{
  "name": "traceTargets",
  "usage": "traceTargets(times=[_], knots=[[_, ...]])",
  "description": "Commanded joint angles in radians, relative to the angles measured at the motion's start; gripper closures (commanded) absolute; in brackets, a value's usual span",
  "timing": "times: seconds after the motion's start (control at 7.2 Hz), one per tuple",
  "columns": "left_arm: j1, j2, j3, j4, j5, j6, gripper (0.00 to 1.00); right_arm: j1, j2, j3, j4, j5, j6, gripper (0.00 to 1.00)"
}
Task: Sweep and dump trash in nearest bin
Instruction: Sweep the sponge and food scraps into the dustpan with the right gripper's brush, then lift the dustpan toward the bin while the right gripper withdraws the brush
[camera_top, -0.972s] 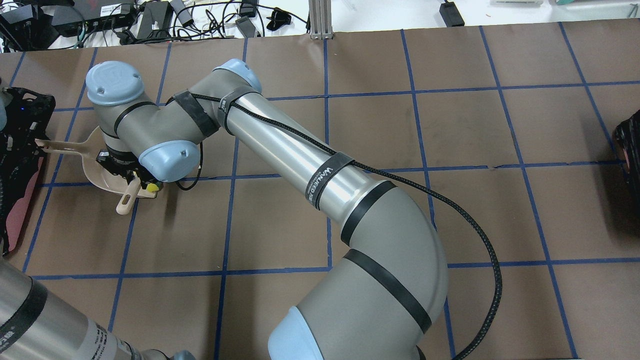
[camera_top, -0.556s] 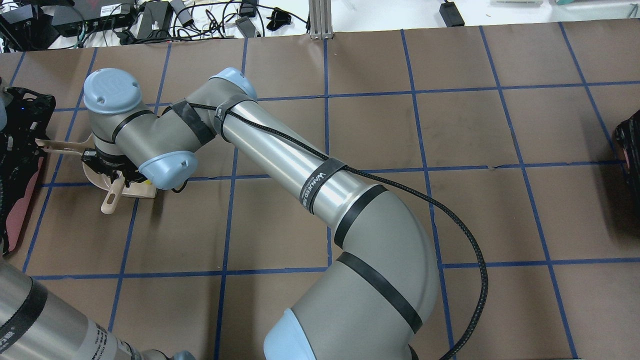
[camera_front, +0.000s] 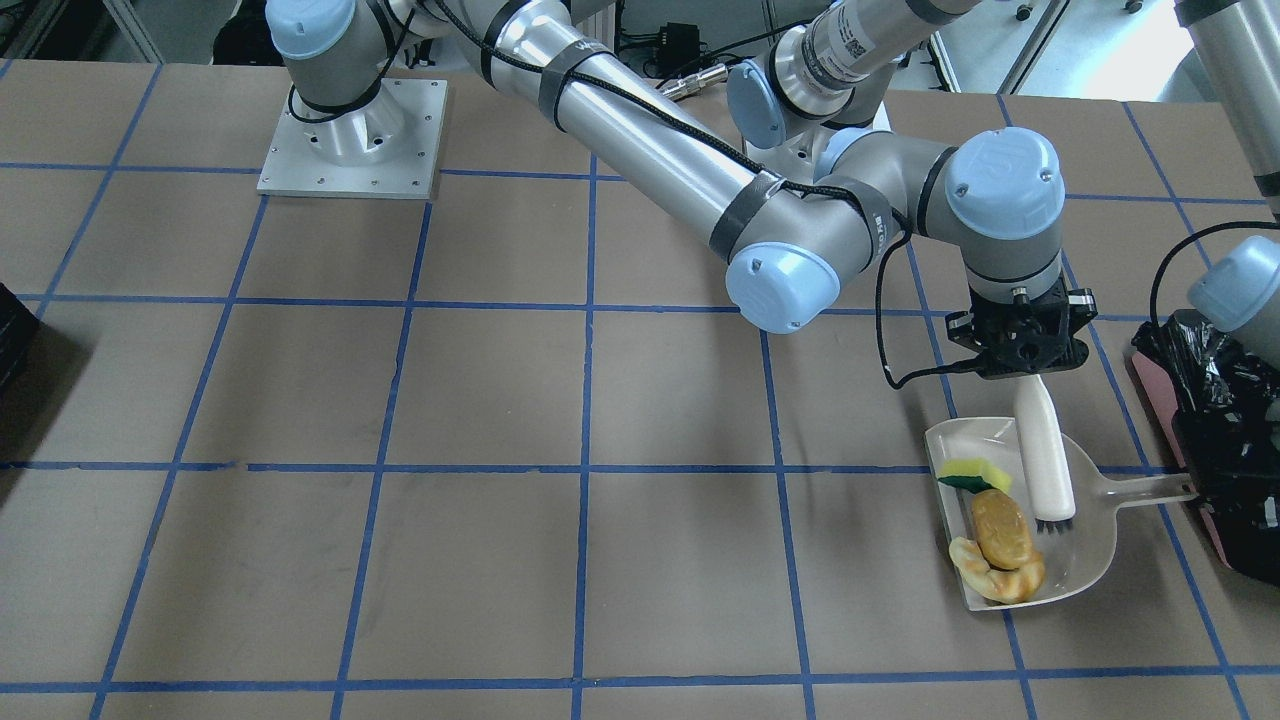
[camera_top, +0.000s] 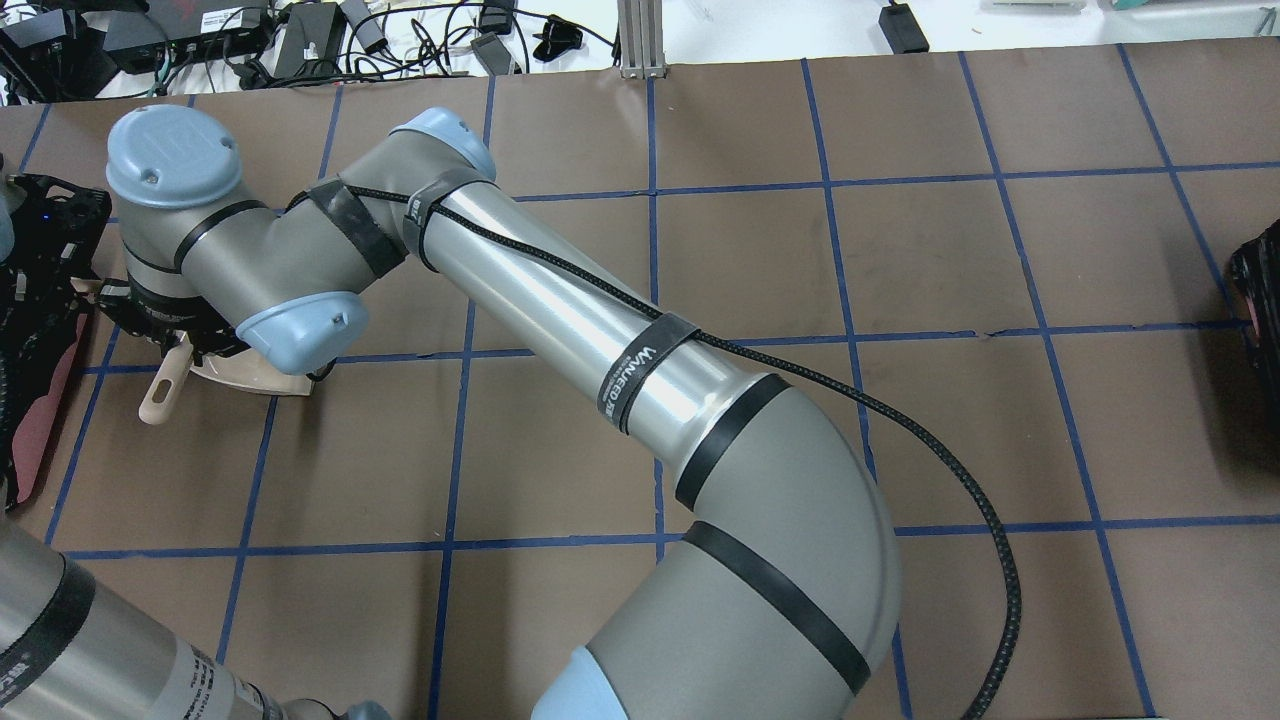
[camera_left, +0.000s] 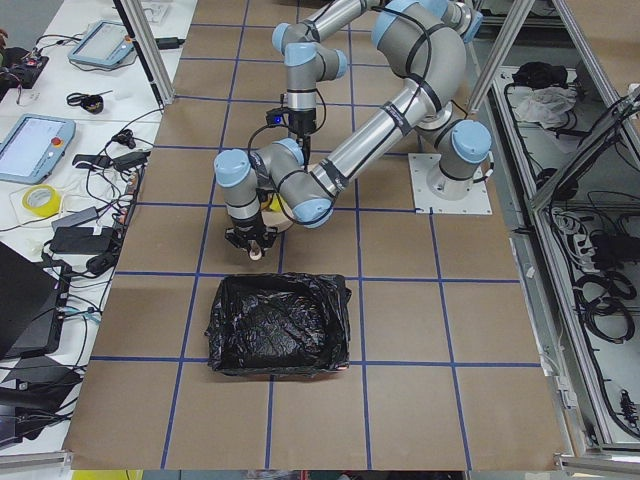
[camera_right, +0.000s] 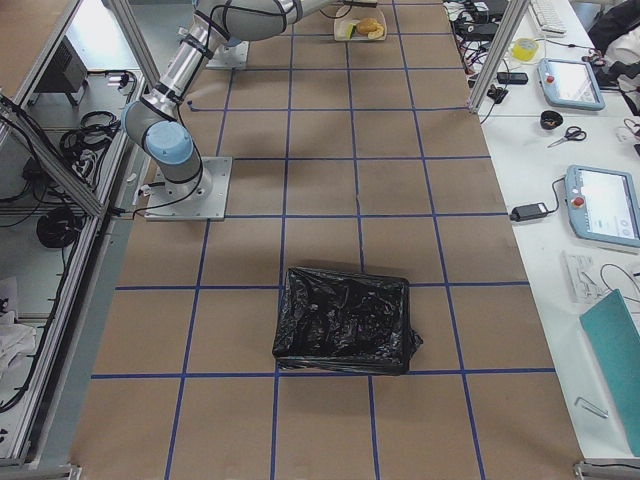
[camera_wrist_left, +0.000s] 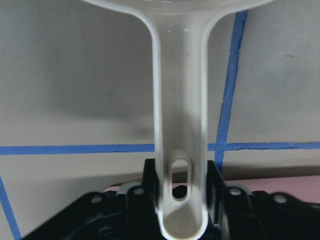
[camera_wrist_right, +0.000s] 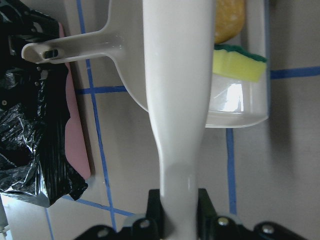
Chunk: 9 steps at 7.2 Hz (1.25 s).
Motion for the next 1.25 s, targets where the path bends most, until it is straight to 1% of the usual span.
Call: traceTargets(times=[0.0,0.14,0.28,0.42,0.56,0.69,0.83,0.97,1.11], knots=[[0.000,0.003,0.000,-0.001,-0.007,-0.004,1.00,-0.025,-0.087,0.009,0.195,-0.105,-0.045,1.00],[0.001,0.008,-0.003,-0.013,-0.036,-0.008,1.00,-0.050,-0.108,0.009,0.235,-0.137,-0.054,1.00],[0.003,0.018,-0.011,-0.020,-0.098,-0.007,1.00,-0.073,-0.121,0.012,0.287,-0.209,-0.068,1.00],[0.005,0.035,-0.008,-0.080,-0.163,-0.008,1.00,-0.094,-0.130,0.014,0.345,-0.270,-0.086,1.00],[0.017,0.040,-0.003,-0.105,-0.224,-0.022,1.00,-0.123,-0.137,0.015,0.406,-0.310,-0.107,1.00],[0.021,0.041,-0.003,-0.143,-0.266,-0.027,1.00,-0.151,-0.141,0.017,0.451,-0.332,-0.127,1.00],[0.029,0.043,0.001,-0.170,-0.298,-0.049,1.00,-0.169,-0.141,0.037,0.464,-0.343,-0.134,1.00],[0.044,0.044,0.002,-0.200,-0.327,-0.077,1.00,-0.180,-0.156,0.107,0.452,-0.402,-0.169,1.00],[0.057,0.052,0.008,-0.272,-0.376,-0.124,1.00,-0.198,-0.192,0.192,0.438,-0.419,-0.207,1.00]])
